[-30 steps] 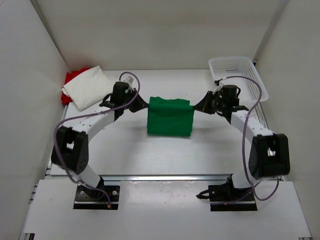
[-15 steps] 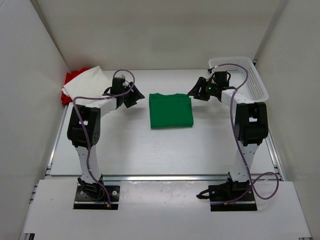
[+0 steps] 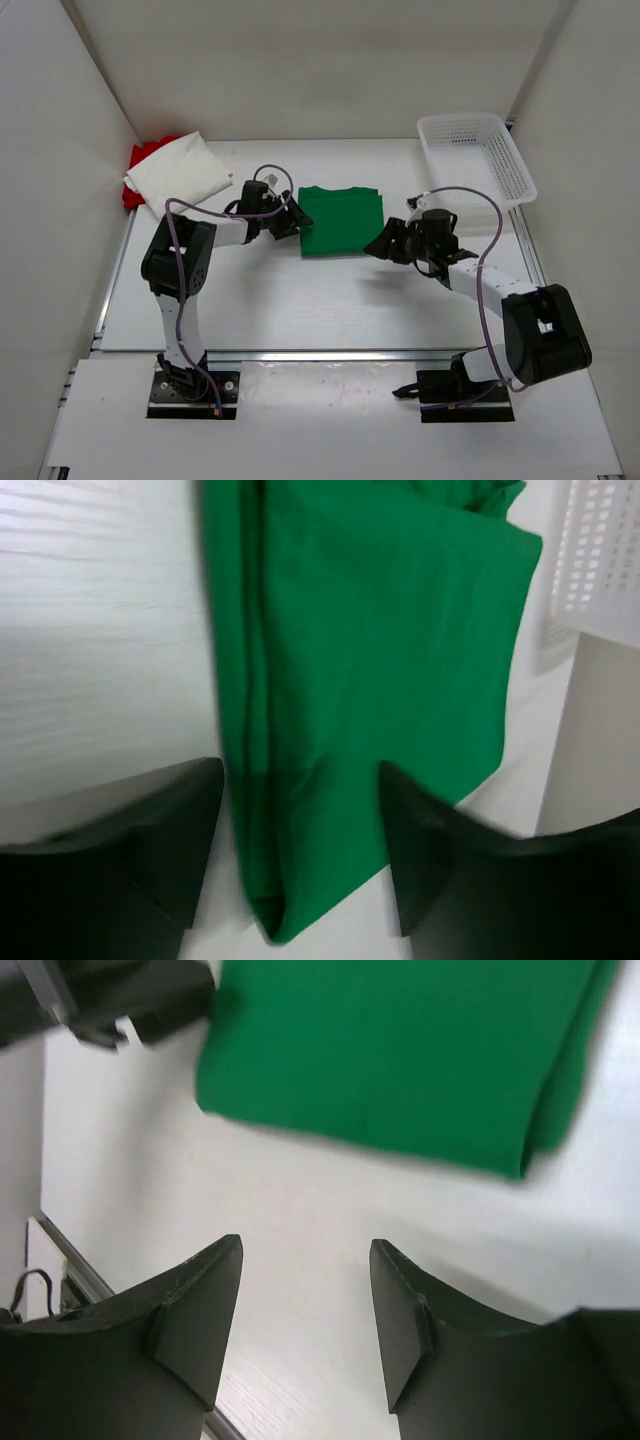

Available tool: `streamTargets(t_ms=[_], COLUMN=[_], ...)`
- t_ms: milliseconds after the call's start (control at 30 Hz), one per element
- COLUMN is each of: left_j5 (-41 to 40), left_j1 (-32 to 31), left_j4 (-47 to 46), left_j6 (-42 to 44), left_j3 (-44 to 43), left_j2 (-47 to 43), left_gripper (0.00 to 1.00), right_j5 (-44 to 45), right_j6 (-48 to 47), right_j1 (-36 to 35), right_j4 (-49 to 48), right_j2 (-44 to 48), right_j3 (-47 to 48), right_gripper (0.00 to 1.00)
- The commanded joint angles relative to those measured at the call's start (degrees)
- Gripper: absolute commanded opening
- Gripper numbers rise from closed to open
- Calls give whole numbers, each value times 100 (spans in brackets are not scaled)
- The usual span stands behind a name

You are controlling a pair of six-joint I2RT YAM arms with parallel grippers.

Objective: Fold and stack the t-shirts
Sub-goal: Put the neatly folded tshirt into the corner of the board with the left arm

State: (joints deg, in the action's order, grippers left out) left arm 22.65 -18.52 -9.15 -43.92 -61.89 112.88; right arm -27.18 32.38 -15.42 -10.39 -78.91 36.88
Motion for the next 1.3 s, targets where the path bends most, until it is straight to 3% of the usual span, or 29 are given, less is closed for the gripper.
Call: streamTargets(t_ms=[0,33,100,167,267,400,533,600,700,767,800,833,867,900,967,1033,1100,1167,1267], left_j5=[204,213,187,187,195,229,91,46,-59,-401,-794,-972,-913,-808,-772,-877,-1061,-1201,-1447], left_j1=[-222,-335,-424,-442,-512,-389,321,1005,1831,2420,2746,2897,3185,3484,3829,4084,4067,3840,2911], left_j4=[-16,-95,-113,-114,166,1273,2390,2628,2454,2279,2138,1928,1778,1437,1162,286,203,220,28], left_j6=[42,50,-160,-265,-302,58,594,700,701,894,938,790,641,317,-115,-685,-811,-671,-504], left_j3=[-296,-341,-586,-849,-1533,-3535,-5251,-5430,-4985,-4421,-3906,-3414,-2800,-2480,-1323,-278,290,667,1264], left_j2=[461,628,839,928,885,1007,1096,973,535,0,-142,-317,-502,-591,-1037,-1511,-2048,-2382,-3102], left_gripper=[59,51,16,2,0,0,0,0,0,15,40,71,95,99,99,98,99,98,99], right_j5=[186,221,222,134,160,64,-68,-42,-164,-270,-296,-279,-236,-192,-182,18,273,398,529], right_j6=[145,120,180,251,146,189,85,-47,-66,-48,-48,-56,-56,-56,-74,-22,-39,22,-47], right_j1=[-101,-136,-128,-76,30,267,461,408,365,338,251,215,93,-30,-101,-207,-277,-356,-523], right_j4=[-499,-429,-428,-420,-166,-86,151,388,389,354,345,336,345,380,389,511,695,793,881], right_j2=[560,596,999,1193,1658,2159,2345,2372,2363,2346,2354,2372,2407,2442,2503,2521,2582,2723,2872], right_j3=[-426,-515,-760,-963,-1323,-1815,-1790,-1755,-1789,-1834,-1860,-1860,-1895,-1904,-1974,-2062,-2124,-2176,-2168], right_gripper=[52,52,52,52,51,51,51,52,52,52,52,52,52,53,55,80,99,99,99])
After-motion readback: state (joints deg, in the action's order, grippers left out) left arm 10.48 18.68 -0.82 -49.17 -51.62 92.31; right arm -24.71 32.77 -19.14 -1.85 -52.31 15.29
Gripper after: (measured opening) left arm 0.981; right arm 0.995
